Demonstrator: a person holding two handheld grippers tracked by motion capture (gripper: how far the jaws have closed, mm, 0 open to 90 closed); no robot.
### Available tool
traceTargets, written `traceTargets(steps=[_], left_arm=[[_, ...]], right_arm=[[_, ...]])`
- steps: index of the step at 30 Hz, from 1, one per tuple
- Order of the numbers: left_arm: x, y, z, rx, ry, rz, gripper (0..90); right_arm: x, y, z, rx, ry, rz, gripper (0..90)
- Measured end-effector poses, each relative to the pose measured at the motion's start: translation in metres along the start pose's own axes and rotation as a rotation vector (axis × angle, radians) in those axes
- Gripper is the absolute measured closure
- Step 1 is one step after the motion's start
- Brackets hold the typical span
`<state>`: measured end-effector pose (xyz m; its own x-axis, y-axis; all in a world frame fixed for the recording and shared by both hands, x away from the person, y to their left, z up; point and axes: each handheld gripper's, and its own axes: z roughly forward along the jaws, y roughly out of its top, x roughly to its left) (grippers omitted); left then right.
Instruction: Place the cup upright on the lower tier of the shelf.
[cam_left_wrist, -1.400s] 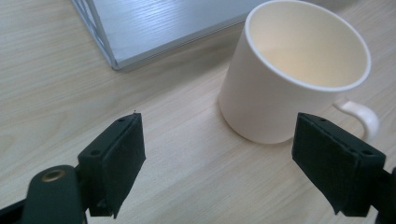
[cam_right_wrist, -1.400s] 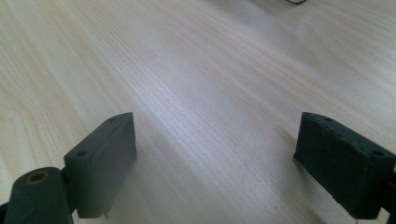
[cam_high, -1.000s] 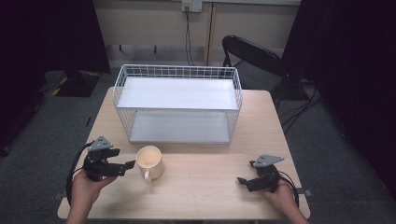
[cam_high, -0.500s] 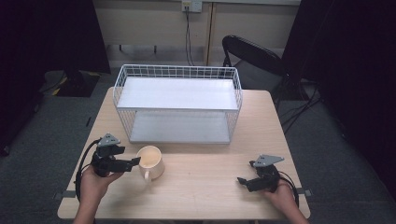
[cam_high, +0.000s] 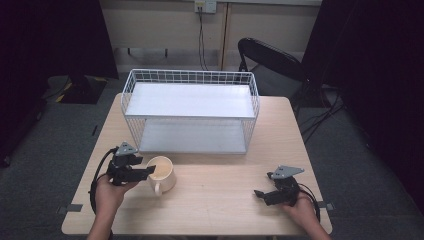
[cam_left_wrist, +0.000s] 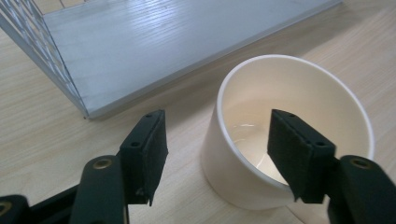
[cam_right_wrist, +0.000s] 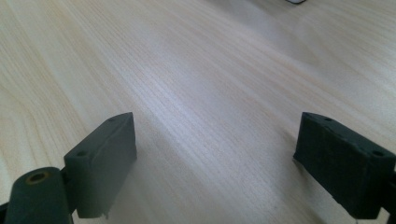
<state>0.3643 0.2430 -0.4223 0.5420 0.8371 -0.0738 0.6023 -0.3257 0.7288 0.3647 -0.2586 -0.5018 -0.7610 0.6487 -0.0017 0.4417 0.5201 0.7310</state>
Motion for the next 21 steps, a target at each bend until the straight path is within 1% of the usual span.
traceTargets(steps=[2,4,5,6,12,14,15,16,18,19,21], left_arm=[[0.0,0.0,0.001,0.005,0.018,-0.005,40.9],[0.0,0.0,0.002,0.004,0.016,-0.01,41.6],[0.0,-0.001,0.004,0.015,0.017,-0.013,41.6],[0.0,-0.001,0.005,0.01,0.016,-0.024,43.8],[-0.003,0.002,0.008,0.032,0.01,-0.023,53.9],[-0.005,0.003,0.011,0.049,0.01,-0.022,57.4],[-0.005,0.003,0.012,0.067,0.007,-0.024,61.9],[-0.006,0.002,0.014,0.084,0.019,-0.019,65.7],[-0.006,0.002,0.015,0.094,0.013,-0.02,67.8],[-0.005,0.0,0.016,0.096,0.008,-0.039,68.2],[-0.004,-0.001,0.016,0.092,0.009,-0.053,72.9]], right_arm=[[0.0,0.0,0.0,0.0,0.0,0.0,11.8],[0.0,0.0,0.0,0.0,0.0,0.0,11.7],[0.0,0.0,0.0,0.0,0.0,0.0,11.8],[0.0,0.0,0.0,0.0,0.0,0.0,11.8],[0.0,0.0,0.0,0.0,0.0,0.0,11.8],[0.0,0.0,0.0,0.0,0.0,0.0,11.7],[0.0,0.0,0.0,0.0,0.0,0.0,11.7],[0.0,0.0,0.0,0.0,0.0,0.0,11.8],[0.0,0.0,0.0,0.0,0.0,-0.001,11.7],[0.0,0.0,0.0,-0.001,0.0,0.0,11.8],[0.0,0.0,0.0,0.0,0.0,0.0,11.7]])
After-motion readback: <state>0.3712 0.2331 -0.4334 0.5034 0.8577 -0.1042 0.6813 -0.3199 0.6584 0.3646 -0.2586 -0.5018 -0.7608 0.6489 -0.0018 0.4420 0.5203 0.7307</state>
